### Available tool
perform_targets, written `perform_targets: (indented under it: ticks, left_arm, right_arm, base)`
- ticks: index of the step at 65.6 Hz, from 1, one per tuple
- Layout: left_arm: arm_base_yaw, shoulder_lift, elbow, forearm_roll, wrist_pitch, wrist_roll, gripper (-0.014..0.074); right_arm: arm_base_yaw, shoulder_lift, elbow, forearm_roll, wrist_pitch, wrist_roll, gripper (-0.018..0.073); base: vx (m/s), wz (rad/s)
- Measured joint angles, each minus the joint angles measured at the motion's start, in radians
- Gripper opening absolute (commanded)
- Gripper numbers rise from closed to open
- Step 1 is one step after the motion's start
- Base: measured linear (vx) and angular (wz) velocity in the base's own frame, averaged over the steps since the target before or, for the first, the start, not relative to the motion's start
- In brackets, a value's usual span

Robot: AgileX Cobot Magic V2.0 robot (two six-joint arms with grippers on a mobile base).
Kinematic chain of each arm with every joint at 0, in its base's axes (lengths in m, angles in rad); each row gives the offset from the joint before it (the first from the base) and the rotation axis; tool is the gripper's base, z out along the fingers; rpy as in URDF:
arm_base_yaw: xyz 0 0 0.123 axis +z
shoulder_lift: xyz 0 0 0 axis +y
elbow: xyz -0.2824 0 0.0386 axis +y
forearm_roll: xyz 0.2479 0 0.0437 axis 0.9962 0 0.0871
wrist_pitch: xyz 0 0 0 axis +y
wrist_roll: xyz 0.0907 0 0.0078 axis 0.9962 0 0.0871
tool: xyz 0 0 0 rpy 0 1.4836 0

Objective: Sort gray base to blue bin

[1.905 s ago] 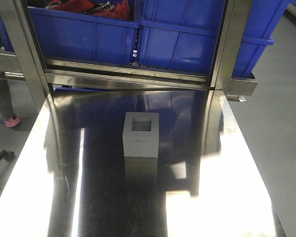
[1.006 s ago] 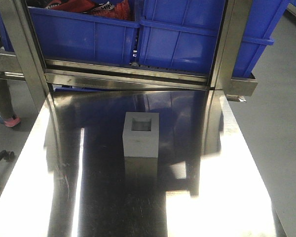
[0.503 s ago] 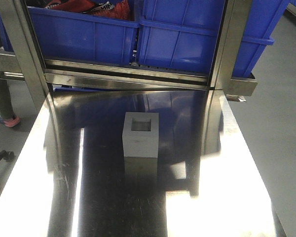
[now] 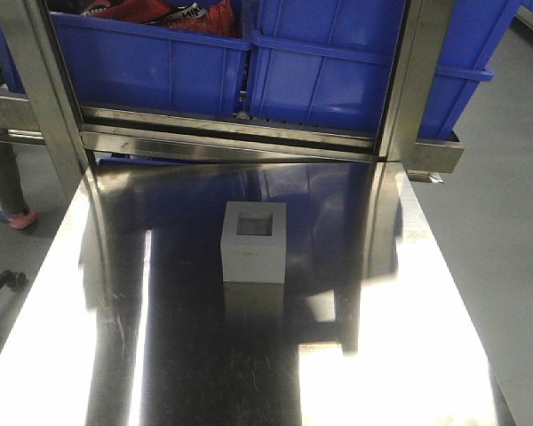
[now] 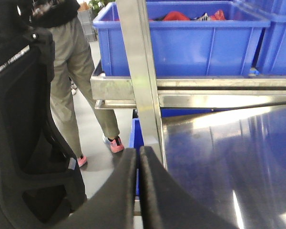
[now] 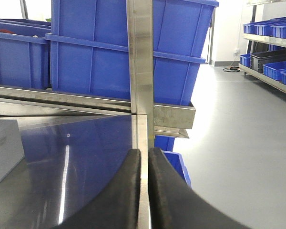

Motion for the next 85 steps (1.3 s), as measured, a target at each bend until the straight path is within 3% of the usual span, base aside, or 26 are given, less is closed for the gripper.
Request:
perform_targets:
  ticks: [4, 17, 22, 37, 46, 55, 63, 69, 75, 85]
  left_arm:
    - [0.0, -0.002, -0.001, -0.011, 0.0, 0.0, 0.0197]
    - [0.0, -0.002, -0.002, -0.083, 0.027, 0.0, 0.0636]
    - [0.0, -0.002, -0.002, -0.105, 0.028, 0.0, 0.0737]
    - [0.0, -0.002, -0.002, -0.119, 0.019, 0.0, 0.0694]
    - [0.0, 0.012, -0.004, -0.174, -0.007, 0.016, 0.0636]
    - [0.0, 0.117, -0.045, -0.348, -0.009, 0.172, 0.0574]
    - [-0.021, 0.256, -0.129, -0.584, -0.01, 0.418, 0.0528]
    - [-0.053, 0.376, -0.21, -0.714, -0.022, 0.556, 0.0514]
    - [-0.098, 0.49, -0.292, -0.759, -0.04, 0.609, 0.0514]
    - [-0.233, 0.677, -0.424, -0.757, -0.085, 0.625, 0.0514]
  right_arm:
    - [0.0, 0.0, 0.0, 0.0, 0.0, 0.0, -0.0004]
    - [0.0, 0.0, 0.0, 0.0, 0.0, 0.0, -0.0004]
    - [0.0, 0.0, 0.0, 0.0, 0.0, 0.0, -0.0004]
    - [0.0, 0.0, 0.0, 0.0, 0.0, 0.0, -0.0004]
    - [0.0, 0.0, 0.0, 0.0, 0.0, 0.0, -0.0004]
    - [0.0, 0.0, 0.0, 0.0, 0.0, 0.0, -0.0004]
    - [0.0, 0.0, 0.0, 0.0, 0.0, 0.0, -0.0004]
    - [0.0, 0.0, 0.0, 0.0, 0.0, 0.0, -0.0004]
    - [0.0, 0.0, 0.0, 0.0, 0.0, 0.0, -0.0004]
    - [0.0, 0.0, 0.0, 0.0, 0.0, 0.0, -0.0004]
  base:
    - [0.0, 0.0]
    - [0.0, 0.0]
    - [0.0, 0.0]
    - [0.0, 0.0]
    - [0.0, 0.0]
    - [0.0, 0.0]
    - [0.0, 0.0]
    - [0.0, 0.0]
    - [0.0, 0.0]
    - [0.0, 0.0]
